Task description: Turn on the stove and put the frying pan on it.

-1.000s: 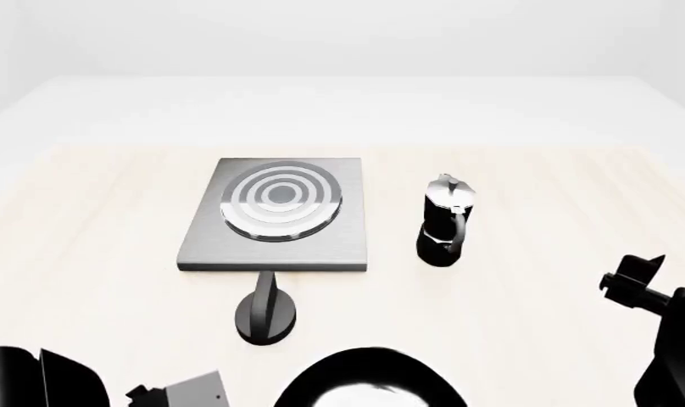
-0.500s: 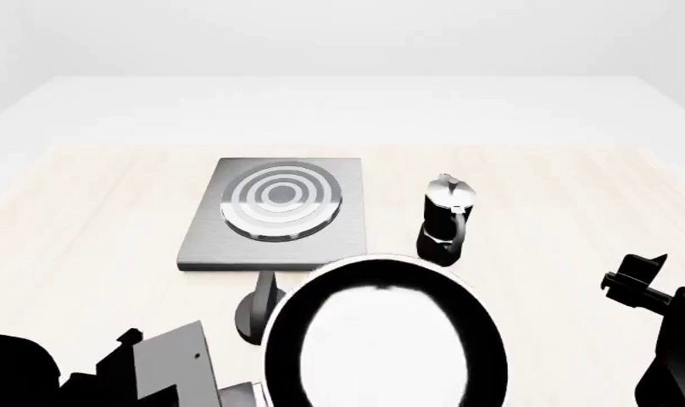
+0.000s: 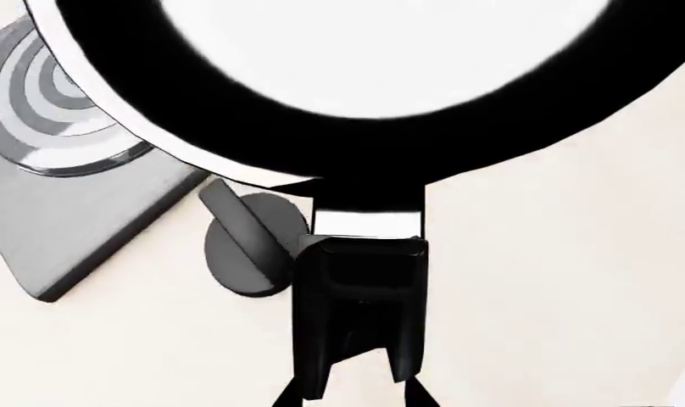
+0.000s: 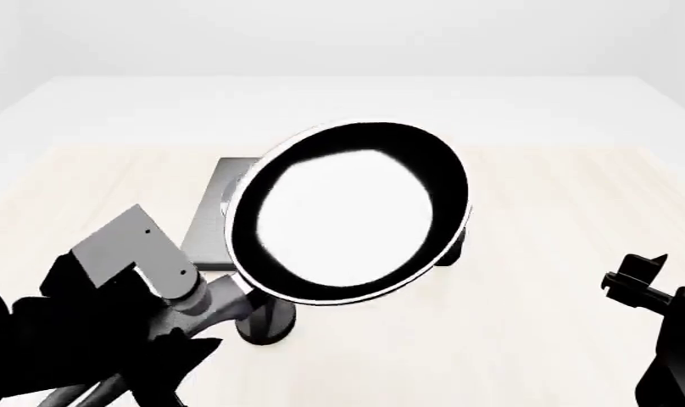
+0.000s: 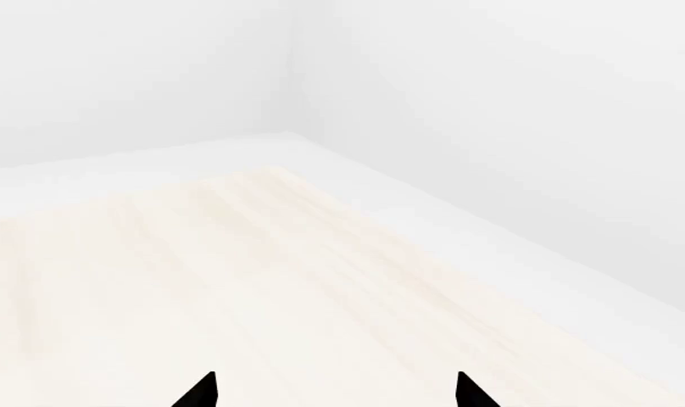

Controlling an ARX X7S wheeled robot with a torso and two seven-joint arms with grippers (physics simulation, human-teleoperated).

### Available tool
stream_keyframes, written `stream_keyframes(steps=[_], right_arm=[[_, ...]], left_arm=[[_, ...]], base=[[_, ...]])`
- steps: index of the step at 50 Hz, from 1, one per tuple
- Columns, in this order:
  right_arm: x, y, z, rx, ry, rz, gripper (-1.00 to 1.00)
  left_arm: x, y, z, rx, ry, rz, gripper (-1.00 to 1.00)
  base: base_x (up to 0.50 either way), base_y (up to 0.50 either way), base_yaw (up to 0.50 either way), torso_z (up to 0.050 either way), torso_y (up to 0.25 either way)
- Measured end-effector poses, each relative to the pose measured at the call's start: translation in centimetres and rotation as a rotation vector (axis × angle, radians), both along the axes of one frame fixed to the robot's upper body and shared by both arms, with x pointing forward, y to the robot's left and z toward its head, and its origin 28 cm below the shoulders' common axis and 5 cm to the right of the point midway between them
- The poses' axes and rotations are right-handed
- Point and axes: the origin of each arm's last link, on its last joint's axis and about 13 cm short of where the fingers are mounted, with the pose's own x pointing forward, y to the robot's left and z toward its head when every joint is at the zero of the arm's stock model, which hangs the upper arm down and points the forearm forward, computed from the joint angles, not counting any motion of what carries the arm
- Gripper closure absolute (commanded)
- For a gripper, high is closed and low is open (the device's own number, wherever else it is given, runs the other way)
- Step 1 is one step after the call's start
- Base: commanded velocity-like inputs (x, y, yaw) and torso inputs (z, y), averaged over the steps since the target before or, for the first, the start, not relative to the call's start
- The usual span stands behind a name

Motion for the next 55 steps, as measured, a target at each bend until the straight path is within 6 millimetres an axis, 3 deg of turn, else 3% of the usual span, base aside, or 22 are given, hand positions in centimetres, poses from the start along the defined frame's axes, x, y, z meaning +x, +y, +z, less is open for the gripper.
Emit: stream_keyframes(steps=[15,28,42,55], right_arm=[[0.2,0.1,0.0,-0.001,0.001,0.005,-1.00],[0.5,0.2,0.0,0.001,-0.002,0.015,-1.00],[0.7,0.3,-0.1,0.005,-0.001,0.021,-1.00],[0.7,0.2,-0.5,0.009,0.002,0.022,-1.00]], left_arm=[[5.2,-1.7,3.6,-0.146,-0.165,0.334,1.00],[10.8,-4.1,5.3,-0.128,-0.199,0.448,1.00],[15.9,-5.9,2.9,-0.081,-0.130,0.487,1.00],[18.4,-6.0,-0.5,-0.025,-0.052,0.555,1.00]], base=[[0.00,0.00,0.00,0.000,0.001],[0.00,0.00,0.00,0.000,0.002],[0.00,0.00,0.00,0.000,0.002],[0.00,0.00,0.00,0.000,0.002]])
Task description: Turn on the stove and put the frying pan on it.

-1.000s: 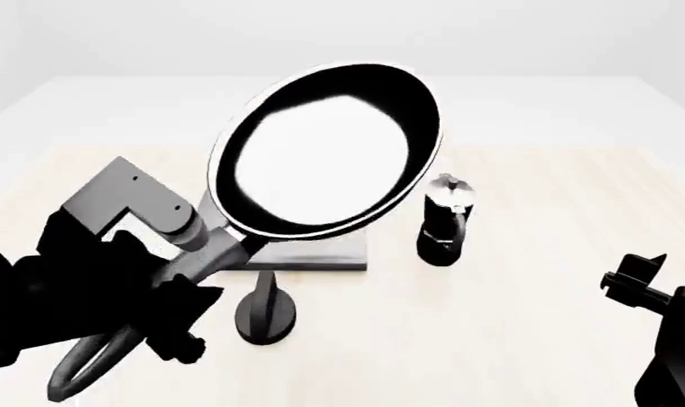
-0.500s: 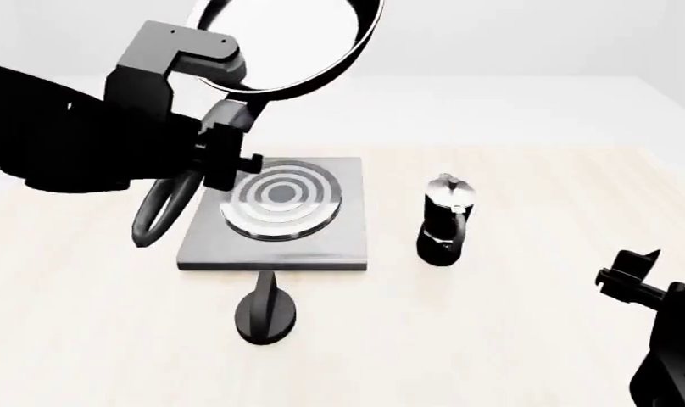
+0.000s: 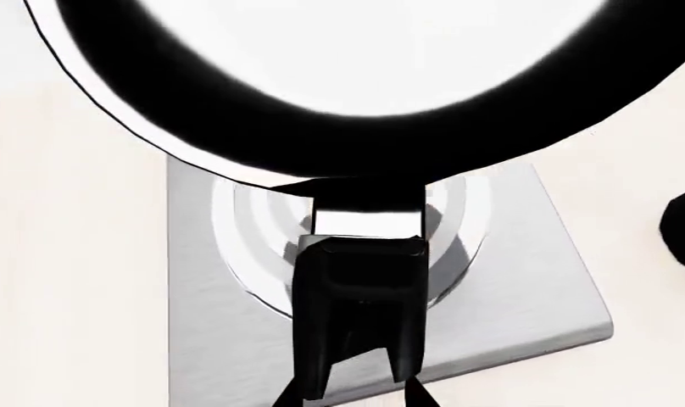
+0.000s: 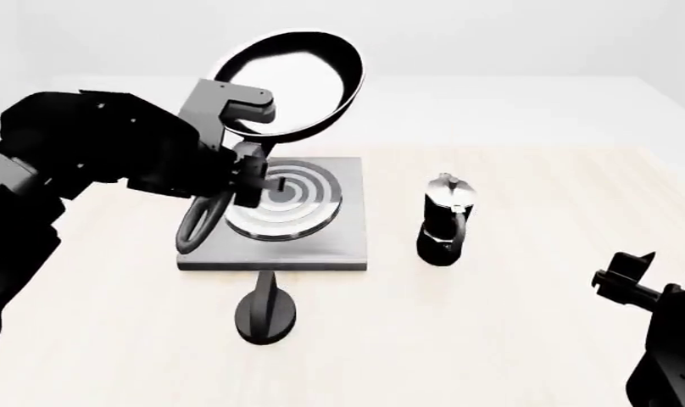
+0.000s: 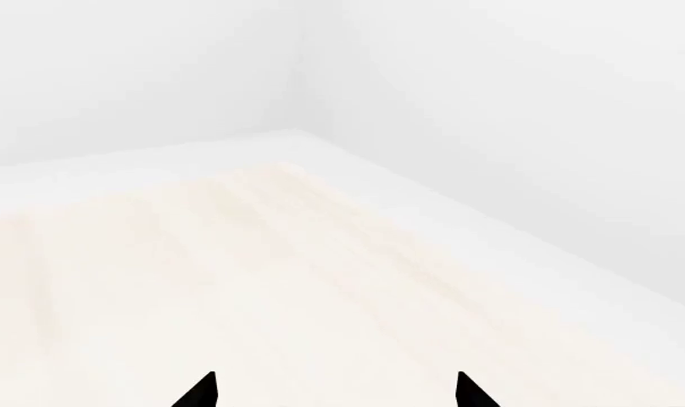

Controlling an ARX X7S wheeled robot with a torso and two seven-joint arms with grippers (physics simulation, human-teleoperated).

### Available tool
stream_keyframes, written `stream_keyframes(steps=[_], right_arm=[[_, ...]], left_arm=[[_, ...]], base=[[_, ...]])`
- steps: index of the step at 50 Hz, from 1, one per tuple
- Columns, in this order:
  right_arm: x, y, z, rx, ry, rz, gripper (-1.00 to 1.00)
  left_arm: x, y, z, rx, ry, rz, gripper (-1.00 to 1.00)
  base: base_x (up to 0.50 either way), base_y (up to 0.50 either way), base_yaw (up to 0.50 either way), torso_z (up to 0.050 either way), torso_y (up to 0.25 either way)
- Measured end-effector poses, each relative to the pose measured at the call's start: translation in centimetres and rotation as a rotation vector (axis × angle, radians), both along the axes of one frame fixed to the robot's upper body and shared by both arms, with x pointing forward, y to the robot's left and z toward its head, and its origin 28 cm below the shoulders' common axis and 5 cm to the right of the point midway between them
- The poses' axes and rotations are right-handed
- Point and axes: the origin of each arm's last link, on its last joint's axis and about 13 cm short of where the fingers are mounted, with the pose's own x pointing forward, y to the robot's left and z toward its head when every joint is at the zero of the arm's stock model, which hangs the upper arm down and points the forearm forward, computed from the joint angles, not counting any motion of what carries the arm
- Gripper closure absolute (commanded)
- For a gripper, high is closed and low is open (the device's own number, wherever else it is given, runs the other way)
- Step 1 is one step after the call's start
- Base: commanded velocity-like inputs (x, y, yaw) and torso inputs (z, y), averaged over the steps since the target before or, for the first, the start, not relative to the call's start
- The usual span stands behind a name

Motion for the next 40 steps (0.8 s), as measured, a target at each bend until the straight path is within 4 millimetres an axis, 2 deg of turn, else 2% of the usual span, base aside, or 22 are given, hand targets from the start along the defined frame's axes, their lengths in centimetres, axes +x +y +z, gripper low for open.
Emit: stream_keyframes(steps=[21,40], right_arm=[[0.0,-0.1,-0.5,0.006,0.005,0.001,-1.00],[0.0,-0.3,-0.6,0.009,0.004,-0.002,-1.00]], left_arm=[[2.1,0.0,-4.5,0.003,0.093,0.024,1.00],[2.1,0.5,-6.9,0.032,0.162,0.067,1.00]], base=[[0.00,0.00,0.00,0.000,0.001],[0.00,0.00,0.00,0.001,0.001]])
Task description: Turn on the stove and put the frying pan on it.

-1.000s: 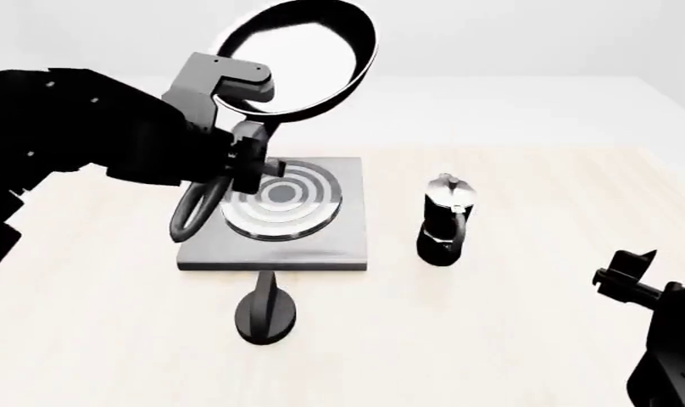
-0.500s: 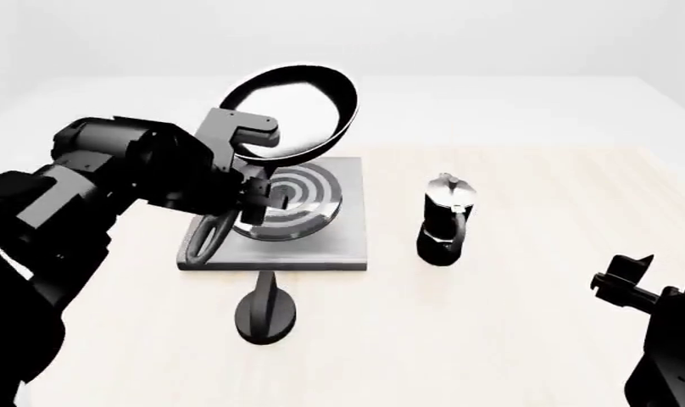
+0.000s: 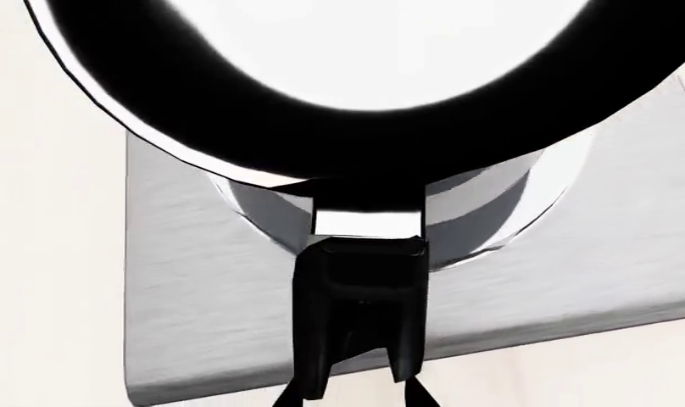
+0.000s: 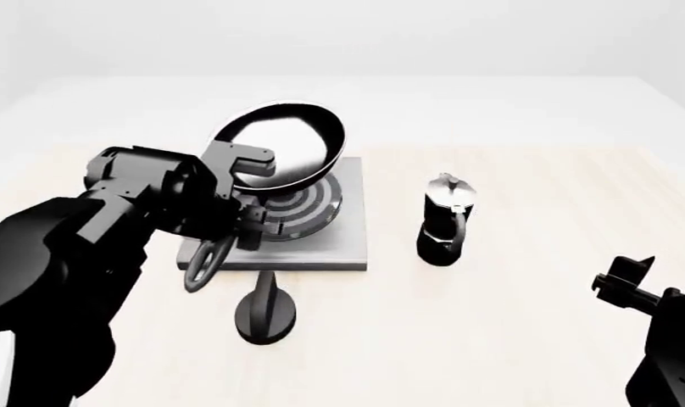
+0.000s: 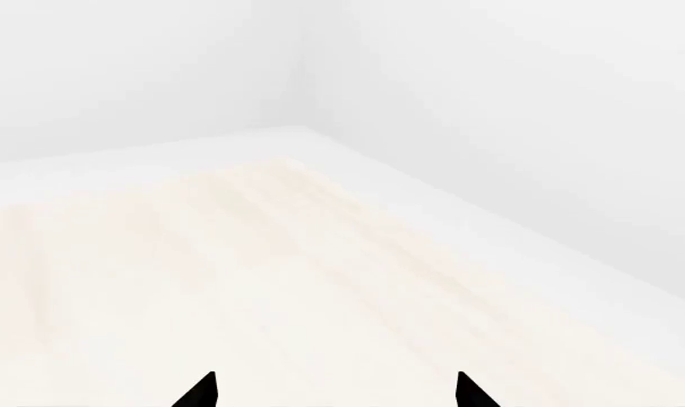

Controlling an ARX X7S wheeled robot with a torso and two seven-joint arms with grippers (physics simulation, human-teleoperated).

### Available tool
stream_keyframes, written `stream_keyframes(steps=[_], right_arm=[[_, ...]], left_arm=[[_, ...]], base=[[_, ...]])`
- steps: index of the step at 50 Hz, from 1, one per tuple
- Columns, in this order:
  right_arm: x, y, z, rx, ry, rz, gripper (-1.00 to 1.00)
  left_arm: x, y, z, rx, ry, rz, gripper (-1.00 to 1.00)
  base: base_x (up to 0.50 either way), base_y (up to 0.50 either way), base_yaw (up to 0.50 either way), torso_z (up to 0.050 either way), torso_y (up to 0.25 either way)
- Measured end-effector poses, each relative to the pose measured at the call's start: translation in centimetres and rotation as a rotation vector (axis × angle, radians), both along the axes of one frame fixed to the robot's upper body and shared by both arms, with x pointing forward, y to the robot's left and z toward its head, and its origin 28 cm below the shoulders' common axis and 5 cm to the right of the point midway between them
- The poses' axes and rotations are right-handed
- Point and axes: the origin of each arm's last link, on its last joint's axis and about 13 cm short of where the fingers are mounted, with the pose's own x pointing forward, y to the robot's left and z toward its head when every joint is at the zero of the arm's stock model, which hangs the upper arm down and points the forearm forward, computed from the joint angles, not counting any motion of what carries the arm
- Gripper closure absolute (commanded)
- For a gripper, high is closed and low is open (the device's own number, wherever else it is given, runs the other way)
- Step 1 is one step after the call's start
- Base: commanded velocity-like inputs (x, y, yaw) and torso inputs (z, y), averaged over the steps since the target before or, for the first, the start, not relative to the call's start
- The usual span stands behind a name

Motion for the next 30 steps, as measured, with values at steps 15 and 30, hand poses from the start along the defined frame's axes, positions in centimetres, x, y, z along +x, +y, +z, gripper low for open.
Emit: stream_keyframes(steps=[15,30], right_arm=[[0.0,-0.1,-0.2,0.002,0.003,-0.001,-1.00],[-0.1,-0.1,-0.4,0.003,0.003,-0.001,-1.00]], left_arm=[[-0.4,0.0,-1.6,0.012,0.047,0.004,1.00],[-0.6,0.1,-2.6,0.029,0.071,0.028,1.00]], base=[[0.00,0.00,0.00,0.000,0.001],[0.00,0.00,0.00,0.001,0.001]])
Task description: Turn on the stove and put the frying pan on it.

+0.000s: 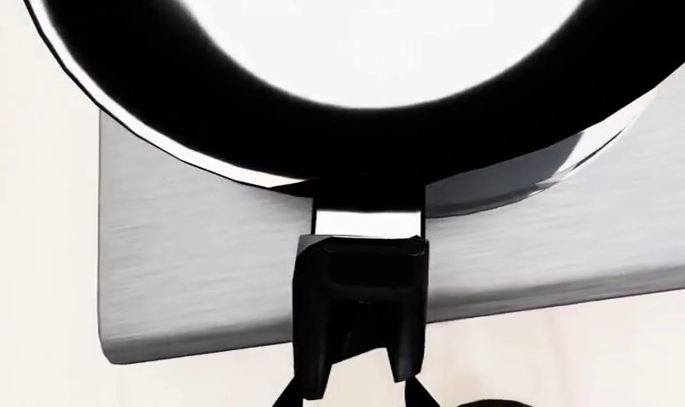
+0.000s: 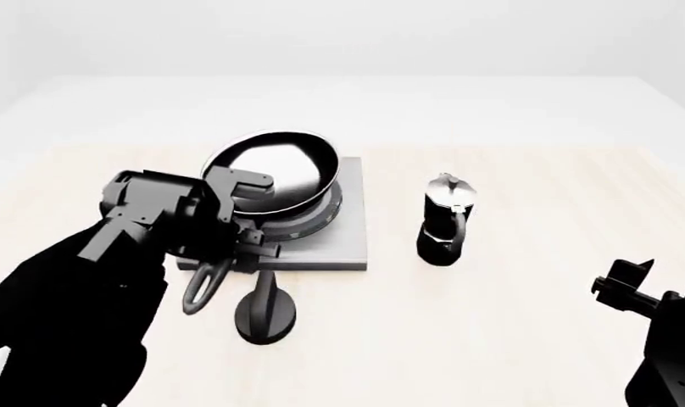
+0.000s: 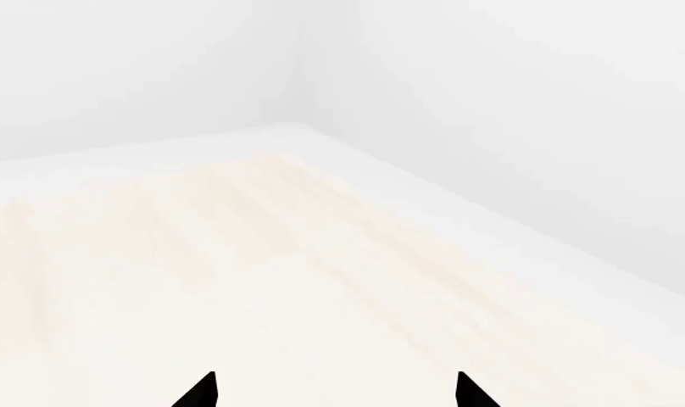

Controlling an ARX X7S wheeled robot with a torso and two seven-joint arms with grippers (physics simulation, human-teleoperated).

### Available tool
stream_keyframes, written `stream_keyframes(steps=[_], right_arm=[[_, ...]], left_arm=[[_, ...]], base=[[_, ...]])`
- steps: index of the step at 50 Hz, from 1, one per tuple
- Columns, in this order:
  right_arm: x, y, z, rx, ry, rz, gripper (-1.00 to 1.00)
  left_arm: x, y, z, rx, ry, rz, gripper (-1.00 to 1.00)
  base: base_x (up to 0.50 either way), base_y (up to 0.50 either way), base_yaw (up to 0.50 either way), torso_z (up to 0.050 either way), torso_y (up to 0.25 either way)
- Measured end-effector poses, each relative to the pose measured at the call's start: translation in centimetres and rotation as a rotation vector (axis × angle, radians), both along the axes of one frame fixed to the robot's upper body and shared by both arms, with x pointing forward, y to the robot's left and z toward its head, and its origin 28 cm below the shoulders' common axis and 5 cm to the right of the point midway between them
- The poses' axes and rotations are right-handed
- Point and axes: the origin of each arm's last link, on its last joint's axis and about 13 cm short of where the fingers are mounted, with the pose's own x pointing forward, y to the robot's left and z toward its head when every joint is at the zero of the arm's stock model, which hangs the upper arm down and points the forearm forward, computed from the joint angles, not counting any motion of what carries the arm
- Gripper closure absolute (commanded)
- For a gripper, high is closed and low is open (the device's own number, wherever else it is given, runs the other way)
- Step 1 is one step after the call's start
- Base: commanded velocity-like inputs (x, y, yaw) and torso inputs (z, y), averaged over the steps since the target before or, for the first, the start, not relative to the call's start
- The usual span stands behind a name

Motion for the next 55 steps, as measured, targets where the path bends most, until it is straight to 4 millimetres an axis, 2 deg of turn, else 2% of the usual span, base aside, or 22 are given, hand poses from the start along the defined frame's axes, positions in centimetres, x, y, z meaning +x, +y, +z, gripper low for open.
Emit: stream_keyframes(steps=[22,23,42,48,55], right_arm=[[0.0,0.0,0.0,0.001,-0.006,0.001,-1.00],[0.0,0.0,0.0,0.001,-0.006,0.001,-1.00],[0.0,0.0,-0.1,0.001,-0.005,0.002,-1.00],[0.1,0.0,-0.1,0.000,-0.004,0.003,-1.00],[0.2,0.1,0.0,-0.002,-0.004,0.008,-1.00]], left_arm=[[0.0,0.0,-0.3,0.027,0.011,-0.016,1.00],[0.0,0.0,-0.3,0.027,0.011,-0.016,-1.00],[0.4,-0.1,1.0,0.004,-0.017,-0.025,-1.00],[0.6,-0.1,3.8,-0.017,-0.044,-0.065,-1.00],[0.0,0.4,9.0,-0.019,-0.115,-0.079,-1.00]], base=[[0.00,0.00,0.00,0.000,0.000],[0.00,0.00,0.00,0.000,0.000],[0.00,0.00,0.00,0.000,0.000],[0.00,0.00,0.00,0.000,0.000],[0.00,0.00,0.00,0.000,0.000]])
